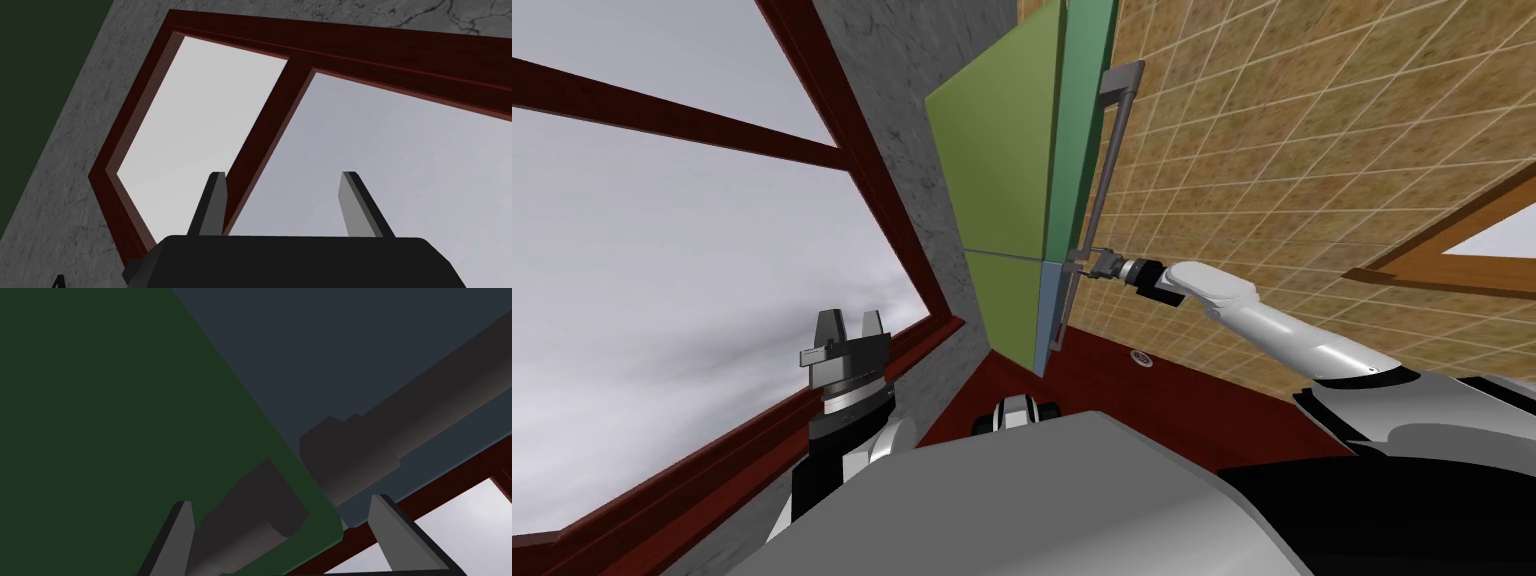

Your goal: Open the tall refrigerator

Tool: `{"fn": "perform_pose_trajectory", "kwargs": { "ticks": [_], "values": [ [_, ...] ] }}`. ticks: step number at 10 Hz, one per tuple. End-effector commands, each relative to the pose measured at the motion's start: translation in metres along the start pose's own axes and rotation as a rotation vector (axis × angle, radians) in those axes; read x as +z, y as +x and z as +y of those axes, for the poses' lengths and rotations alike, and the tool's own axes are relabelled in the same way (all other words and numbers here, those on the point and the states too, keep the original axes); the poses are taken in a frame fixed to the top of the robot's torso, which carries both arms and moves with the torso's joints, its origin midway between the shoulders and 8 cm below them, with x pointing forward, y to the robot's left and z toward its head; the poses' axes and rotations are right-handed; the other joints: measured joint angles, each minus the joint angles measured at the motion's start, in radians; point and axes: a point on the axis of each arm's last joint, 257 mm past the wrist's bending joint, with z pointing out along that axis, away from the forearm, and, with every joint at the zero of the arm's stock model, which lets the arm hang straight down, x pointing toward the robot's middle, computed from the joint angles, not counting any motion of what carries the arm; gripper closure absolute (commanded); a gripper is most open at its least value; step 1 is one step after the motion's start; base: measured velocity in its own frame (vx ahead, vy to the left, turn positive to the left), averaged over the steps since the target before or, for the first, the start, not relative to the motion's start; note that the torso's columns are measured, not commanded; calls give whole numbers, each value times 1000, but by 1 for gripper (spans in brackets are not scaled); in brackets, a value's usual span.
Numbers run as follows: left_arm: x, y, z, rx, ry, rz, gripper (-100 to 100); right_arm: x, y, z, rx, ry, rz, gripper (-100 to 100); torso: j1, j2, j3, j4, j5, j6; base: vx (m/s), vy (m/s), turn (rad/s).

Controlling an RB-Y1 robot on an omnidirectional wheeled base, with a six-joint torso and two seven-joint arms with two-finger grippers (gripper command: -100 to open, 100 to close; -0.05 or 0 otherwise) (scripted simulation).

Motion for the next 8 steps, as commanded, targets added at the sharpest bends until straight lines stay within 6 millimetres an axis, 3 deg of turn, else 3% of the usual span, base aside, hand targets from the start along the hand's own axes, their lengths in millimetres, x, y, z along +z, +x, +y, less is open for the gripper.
{"fn": "perform_pose_trajectory", "kwargs": {
  "ticks": [1, 7, 8],
  "values": [
    [0, 0, 0, 0, 0, 0, 0, -4, 16, -13, 2, 30, 40, -100, 1, -1, -1, -2, 0, -3, -77, -11, 197],
    [0, 0, 0, 0, 0, 0, 0, -16, 51, -45, 3, 101, 131, -100, 5, -8, -6, -3, 2, -4, -73, -11, 191],
    [0, 0, 0, 0, 0, 0, 0, -15, 51, -35, 7, 79, 127, -100, 5, -10, -7, -2, 3, -5, -36, -5, 18]
  ]
}}
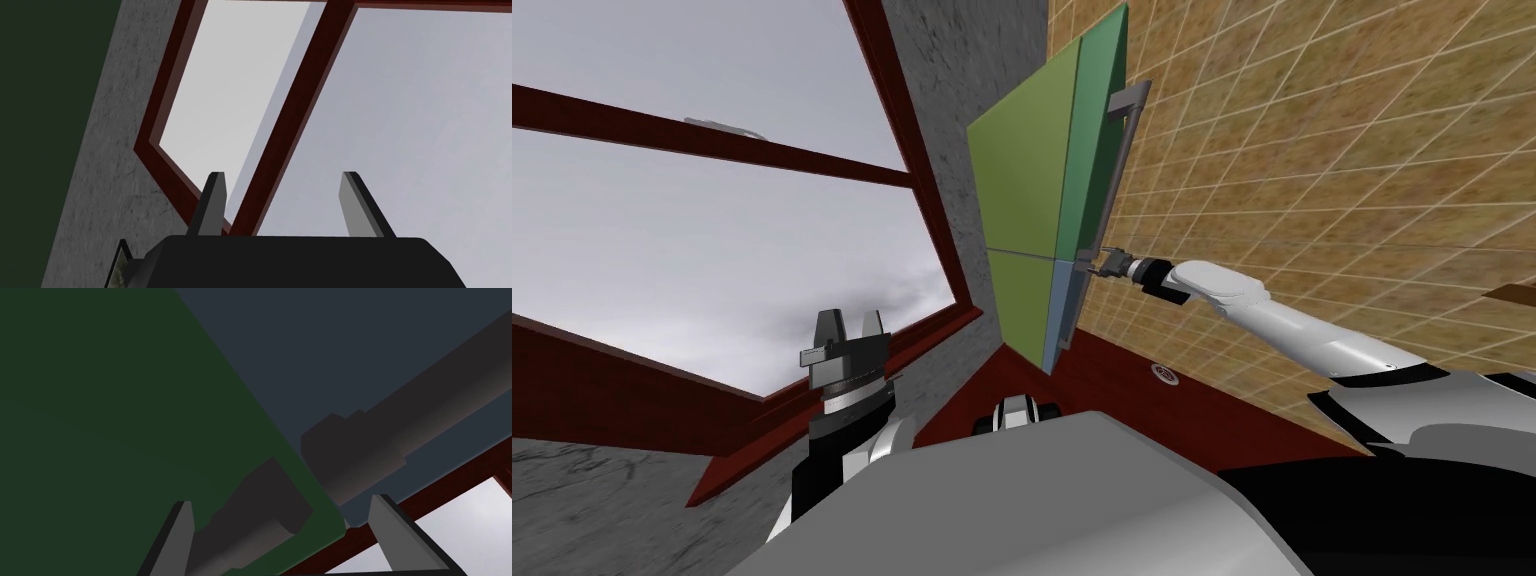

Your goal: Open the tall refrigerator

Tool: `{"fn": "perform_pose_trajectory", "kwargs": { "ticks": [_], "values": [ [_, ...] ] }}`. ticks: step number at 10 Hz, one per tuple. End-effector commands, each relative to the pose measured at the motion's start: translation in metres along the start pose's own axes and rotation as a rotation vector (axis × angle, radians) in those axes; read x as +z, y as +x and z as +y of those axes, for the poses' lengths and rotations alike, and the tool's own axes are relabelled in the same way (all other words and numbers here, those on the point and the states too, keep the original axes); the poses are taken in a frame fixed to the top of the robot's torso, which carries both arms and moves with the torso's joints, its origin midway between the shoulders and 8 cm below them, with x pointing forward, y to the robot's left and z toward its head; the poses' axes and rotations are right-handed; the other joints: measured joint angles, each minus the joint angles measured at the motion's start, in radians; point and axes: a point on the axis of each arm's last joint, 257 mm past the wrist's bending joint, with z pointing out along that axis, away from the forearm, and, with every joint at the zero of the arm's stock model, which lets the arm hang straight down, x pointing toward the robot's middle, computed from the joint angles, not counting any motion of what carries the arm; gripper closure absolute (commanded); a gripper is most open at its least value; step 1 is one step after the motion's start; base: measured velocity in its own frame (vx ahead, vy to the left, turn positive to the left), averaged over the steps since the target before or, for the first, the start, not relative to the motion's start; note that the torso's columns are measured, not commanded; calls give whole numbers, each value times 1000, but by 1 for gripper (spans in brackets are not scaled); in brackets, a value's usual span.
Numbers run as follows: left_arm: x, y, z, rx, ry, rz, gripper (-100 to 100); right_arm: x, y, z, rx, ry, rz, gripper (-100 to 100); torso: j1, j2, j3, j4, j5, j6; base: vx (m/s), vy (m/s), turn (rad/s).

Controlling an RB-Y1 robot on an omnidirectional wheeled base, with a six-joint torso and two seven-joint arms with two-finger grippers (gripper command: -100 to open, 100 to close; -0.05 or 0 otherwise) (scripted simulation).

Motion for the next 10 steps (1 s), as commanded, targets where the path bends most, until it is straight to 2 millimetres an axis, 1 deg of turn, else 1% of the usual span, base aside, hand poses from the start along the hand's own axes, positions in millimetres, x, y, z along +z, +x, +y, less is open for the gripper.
{"fn": "perform_pose_trajectory", "kwargs": {
  "ticks": [1, 2, 4, 5, 6, 7, 8, 9, 10],
  "values": [
    [0, 0, 0, 0, 0, 0, 0, 3, -15, 3, -3, -8, -35, 100, -1, 2, 2, 0, -1, 4, 62, -4, -283],
    [0, 0, 0, 0, 0, 0, 0, 4, -20, 8, -3, -19, -48, 100, -4, 3, 3, 2, -1, 8, 107, 19, -272],
    [0, 0, 0, 0, 0, 0, 0, 5, -41, 27, -5, -59, -101, 100, -4, 5, 3, 3, -1, 5, 107, 27, -326],
    [0, 0, 0, 0, 0, 0, 0, 6, -52, 36, -7, -79, -127, 100, -5, 6, 4, 4, -1, 7, 109, 22, -379],
    [0, 0, 0, 0, 0, 0, 0, 6, -40, 44, 3, -91, -107, 100, -6, 7, 4, 5, -1, 6, 26, 20, -99],
    [0, 0, 0, 0, 0, 0, 0, 6, -53, 59, 5, -125, -136, 100, -5, 8, 4, 4, -1, 2, -25, -140, 40],
    [0, 0, 0, 0, 0, 0, 0, 6, -65, 65, 4, -142, -162, 100, -12, 8, 5, 4, -2, 4, 9, -314, 123],
    [0, 0, 0, 1, 0, 0, 0, 6, -65, 65, 4, -142, -162, 100, -18, 5, 3, 4, -5, 5, -16, -272, 72],
    [0, 0, 0, 1, 0, 0, 0, 5, -77, 71, 4, -158, -189, 100, -14, 4, 2, 3, -5, 8, -22, -278, 17]
  ]
}}
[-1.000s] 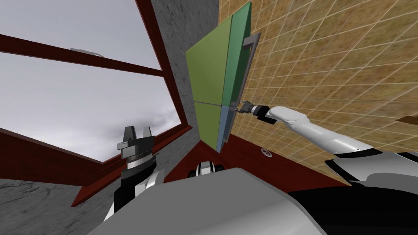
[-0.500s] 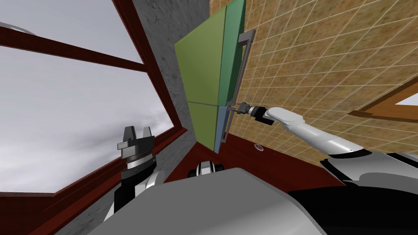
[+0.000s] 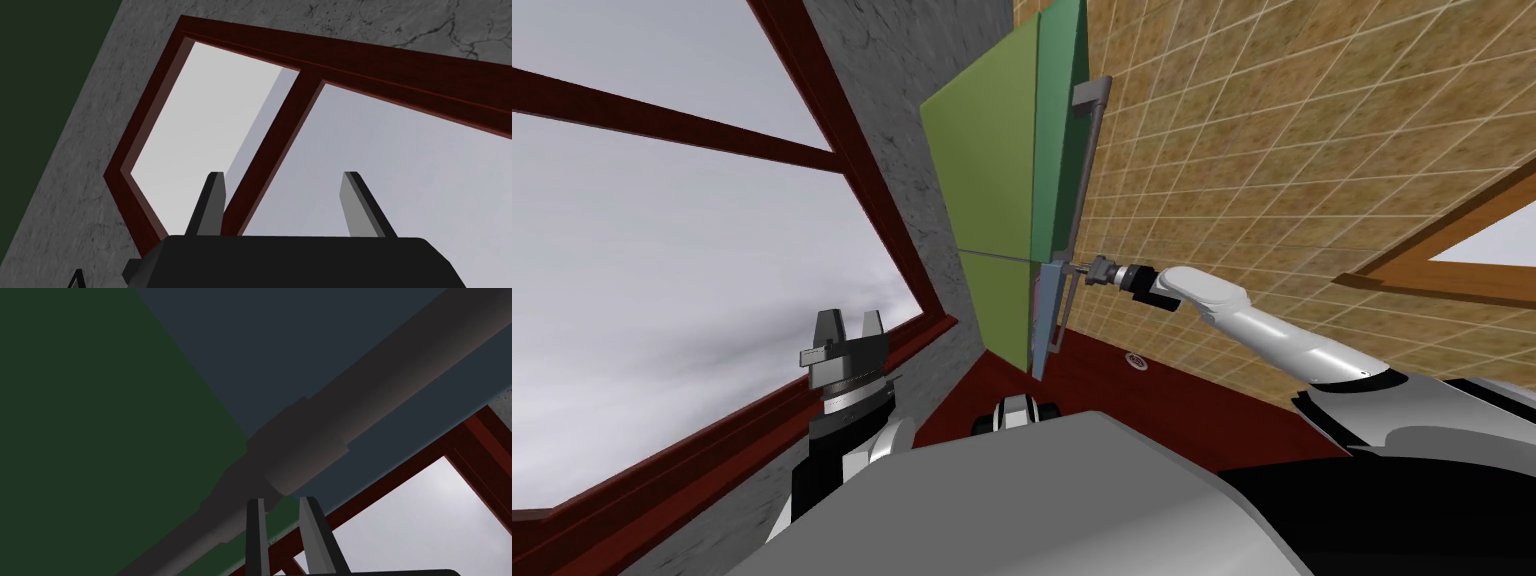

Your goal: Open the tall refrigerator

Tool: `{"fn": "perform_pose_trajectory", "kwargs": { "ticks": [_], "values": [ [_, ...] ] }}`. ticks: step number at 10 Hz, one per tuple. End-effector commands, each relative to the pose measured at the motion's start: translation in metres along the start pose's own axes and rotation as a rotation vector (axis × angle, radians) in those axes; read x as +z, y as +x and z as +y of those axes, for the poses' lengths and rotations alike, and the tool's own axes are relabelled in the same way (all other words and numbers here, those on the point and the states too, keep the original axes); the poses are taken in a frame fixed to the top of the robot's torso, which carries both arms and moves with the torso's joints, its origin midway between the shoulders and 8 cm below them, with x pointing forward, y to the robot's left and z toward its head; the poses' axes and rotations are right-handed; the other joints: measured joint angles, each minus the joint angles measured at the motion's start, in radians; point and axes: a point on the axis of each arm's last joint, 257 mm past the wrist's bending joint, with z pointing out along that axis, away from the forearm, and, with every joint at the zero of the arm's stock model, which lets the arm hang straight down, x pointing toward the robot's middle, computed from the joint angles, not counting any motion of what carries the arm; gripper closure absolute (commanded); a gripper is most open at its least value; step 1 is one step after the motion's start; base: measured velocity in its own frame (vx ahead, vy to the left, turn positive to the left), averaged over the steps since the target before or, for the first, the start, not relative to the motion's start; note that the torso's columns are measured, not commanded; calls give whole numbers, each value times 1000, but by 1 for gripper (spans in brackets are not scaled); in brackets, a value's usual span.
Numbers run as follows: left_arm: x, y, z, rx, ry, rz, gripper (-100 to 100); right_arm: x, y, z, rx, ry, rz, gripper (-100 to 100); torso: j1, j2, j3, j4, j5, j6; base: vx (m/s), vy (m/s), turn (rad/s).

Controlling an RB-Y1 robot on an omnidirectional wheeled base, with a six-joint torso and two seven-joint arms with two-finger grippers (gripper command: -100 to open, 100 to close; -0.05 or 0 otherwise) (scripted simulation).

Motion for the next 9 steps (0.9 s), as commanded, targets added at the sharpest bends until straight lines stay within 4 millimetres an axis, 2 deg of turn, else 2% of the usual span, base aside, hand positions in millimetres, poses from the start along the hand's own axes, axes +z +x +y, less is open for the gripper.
{"fn": "perform_pose_trajectory", "kwargs": {
  "ticks": [1, 2, 4, 6, 7, 9],
  "values": [
    [0, 0, 0, 0, 0, 0, 0, 3, -26, 2, -12, -9, -52, 100, 3, -2, -1, 0, 2, -1, 34, -389, 58],
    [0, 0, 0, 0, 0, 0, 0, 3, -26, 2, -12, -9, -52, 100, 2, -6, -4, 0, 2, -4, -9, -335, 58],
    [0, 0, 0, 0, 0, 0, 0, 6, -50, 14, -17, -42, -104, 100, 11, -7, -5, -3, 4, -5, -33, -353, 59],
    [0, 0, 0, 0, 0, 0, 0, 7, -73, 27, -24, -77, -156, 100, 7, -8, -5, -1, 3, -6, 20, -414, 111],
    [0, 0, 0, 0, 0, 0, 0, 7, -73, 27, -24, -77, -156, 100, 12, -8, -6, -3, 4, -5, -50, -277, 33],
    [0, 0, 0, 0, 0, 0, 0, 7, -97, 40, -31, -111, -207, 100, 14, -5, -3, -2, 5, -5, -30, -363, 89]
  ]
}}
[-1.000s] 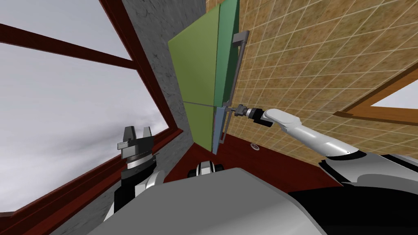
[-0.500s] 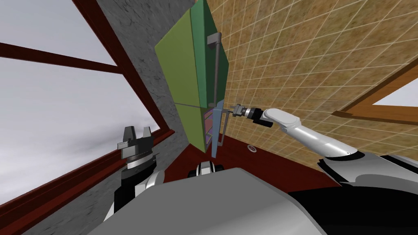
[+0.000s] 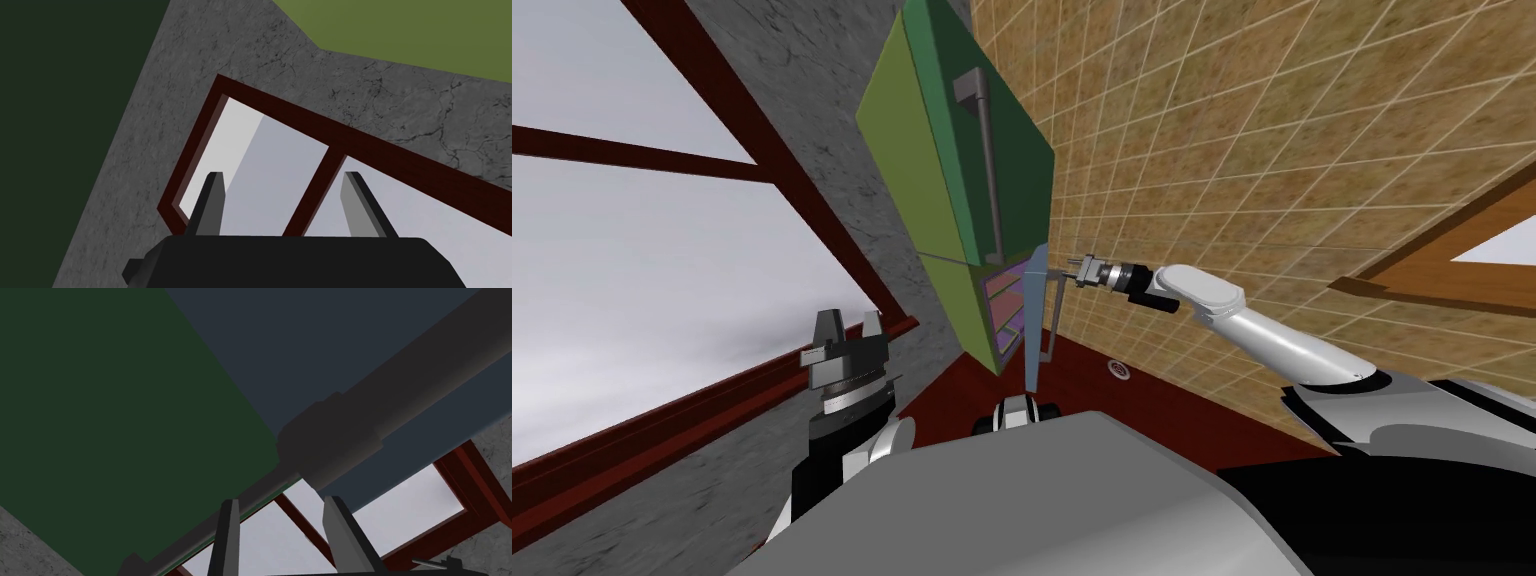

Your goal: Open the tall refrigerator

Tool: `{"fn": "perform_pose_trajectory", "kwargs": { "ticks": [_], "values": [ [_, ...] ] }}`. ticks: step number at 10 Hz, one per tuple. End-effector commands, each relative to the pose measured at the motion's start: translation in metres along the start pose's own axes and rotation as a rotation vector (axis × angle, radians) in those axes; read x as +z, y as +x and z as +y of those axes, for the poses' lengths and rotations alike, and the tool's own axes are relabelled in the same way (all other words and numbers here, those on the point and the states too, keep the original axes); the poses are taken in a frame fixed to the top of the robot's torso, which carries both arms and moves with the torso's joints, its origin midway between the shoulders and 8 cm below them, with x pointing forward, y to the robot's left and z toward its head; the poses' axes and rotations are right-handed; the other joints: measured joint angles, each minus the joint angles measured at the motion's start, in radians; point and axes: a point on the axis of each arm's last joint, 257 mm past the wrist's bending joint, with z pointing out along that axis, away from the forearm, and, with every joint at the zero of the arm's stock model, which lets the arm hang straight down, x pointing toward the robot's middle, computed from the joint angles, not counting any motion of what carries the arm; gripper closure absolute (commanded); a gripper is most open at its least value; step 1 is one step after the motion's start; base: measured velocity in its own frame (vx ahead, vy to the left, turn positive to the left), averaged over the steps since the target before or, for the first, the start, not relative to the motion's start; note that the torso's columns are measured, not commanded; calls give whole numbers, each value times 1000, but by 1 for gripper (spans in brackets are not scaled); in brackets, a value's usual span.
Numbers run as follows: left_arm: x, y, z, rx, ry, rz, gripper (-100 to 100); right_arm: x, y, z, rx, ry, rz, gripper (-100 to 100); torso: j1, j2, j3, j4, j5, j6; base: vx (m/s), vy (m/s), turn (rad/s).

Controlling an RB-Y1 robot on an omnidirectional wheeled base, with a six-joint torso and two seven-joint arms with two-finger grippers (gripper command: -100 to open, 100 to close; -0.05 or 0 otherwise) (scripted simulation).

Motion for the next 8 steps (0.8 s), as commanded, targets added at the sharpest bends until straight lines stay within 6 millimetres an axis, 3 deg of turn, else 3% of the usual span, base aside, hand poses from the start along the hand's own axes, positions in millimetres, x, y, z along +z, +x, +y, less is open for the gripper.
{"fn": "perform_pose_trajectory", "kwargs": {
  "ticks": [1, 2, 4, 8],
  "values": [
    [0, 0, 0, 0, 0, 0, 0, 2, -11, -1, -9, -5, -22, 100, -6, 2, 2, -1, -3, 2, 5, -205, 48],
    [0, 0, 0, 0, 0, 0, 0, -1, -4, -10, -14, 12, -1, -100, 5, 7, 6, 0, -2, 4, -3, 92, -41],
    [0, 0, 0, -1, 0, -1, 0, -3, 1, -15, -16, 22, 14, -100, 20, 13, 11, 0, 4, 2, 34, 216, -55],
    [0, 0, 0, -1, 0, -1, 0, -12, 23, -38, -20, 66, 73, -100, -8, 11, 11, -5, -8, 6, 34, 247, -18]
  ]
}}
